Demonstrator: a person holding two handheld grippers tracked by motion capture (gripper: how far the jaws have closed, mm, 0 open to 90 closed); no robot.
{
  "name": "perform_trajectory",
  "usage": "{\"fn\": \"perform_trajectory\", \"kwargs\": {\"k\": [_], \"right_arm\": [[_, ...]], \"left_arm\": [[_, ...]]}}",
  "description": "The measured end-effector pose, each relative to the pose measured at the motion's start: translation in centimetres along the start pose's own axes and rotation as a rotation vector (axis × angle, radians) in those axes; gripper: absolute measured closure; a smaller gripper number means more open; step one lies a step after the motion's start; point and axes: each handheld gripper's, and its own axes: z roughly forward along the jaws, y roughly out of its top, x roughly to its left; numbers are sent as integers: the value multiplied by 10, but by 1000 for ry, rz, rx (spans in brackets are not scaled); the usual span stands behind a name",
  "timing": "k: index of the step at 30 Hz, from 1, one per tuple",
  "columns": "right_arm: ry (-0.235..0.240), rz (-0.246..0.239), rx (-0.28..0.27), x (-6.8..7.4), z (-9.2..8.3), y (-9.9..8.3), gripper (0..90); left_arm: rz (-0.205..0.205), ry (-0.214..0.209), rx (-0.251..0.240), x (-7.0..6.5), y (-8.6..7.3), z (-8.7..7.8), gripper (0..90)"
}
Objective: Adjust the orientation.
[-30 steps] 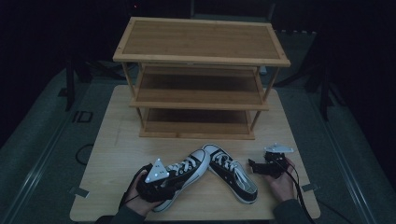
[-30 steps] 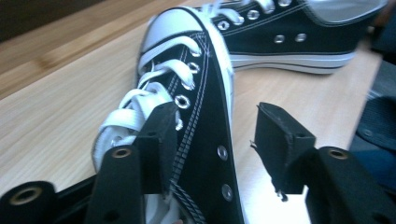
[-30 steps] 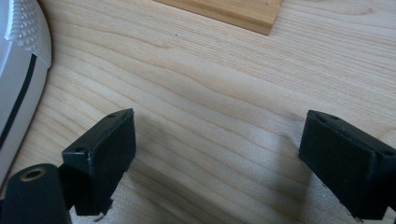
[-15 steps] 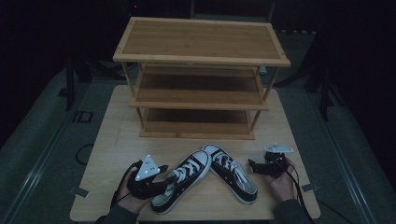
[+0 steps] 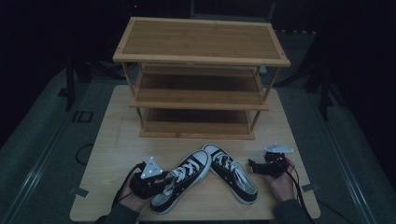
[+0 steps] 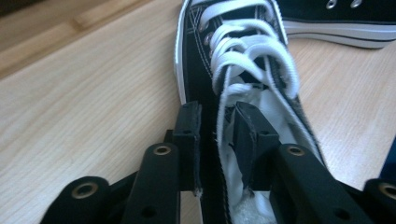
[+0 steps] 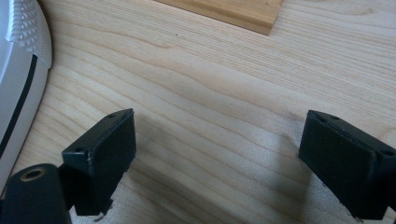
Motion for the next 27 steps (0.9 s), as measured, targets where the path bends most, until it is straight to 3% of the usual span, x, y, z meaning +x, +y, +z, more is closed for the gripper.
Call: {"fn": "perform_trajectory", "kwargs": {"k": [7, 17, 27], "right_arm": [[0, 0, 0, 0, 0, 0, 105], [0, 0, 0, 0, 0, 0, 105], [1, -1, 0, 0, 0, 0, 105]], "left_arm": [[-13, -28, -13, 4, 0, 4, 880], [-85, -83, -92, 11, -2, -2, 887], [-133, -100, -152, 18, 0, -11, 887]]}}
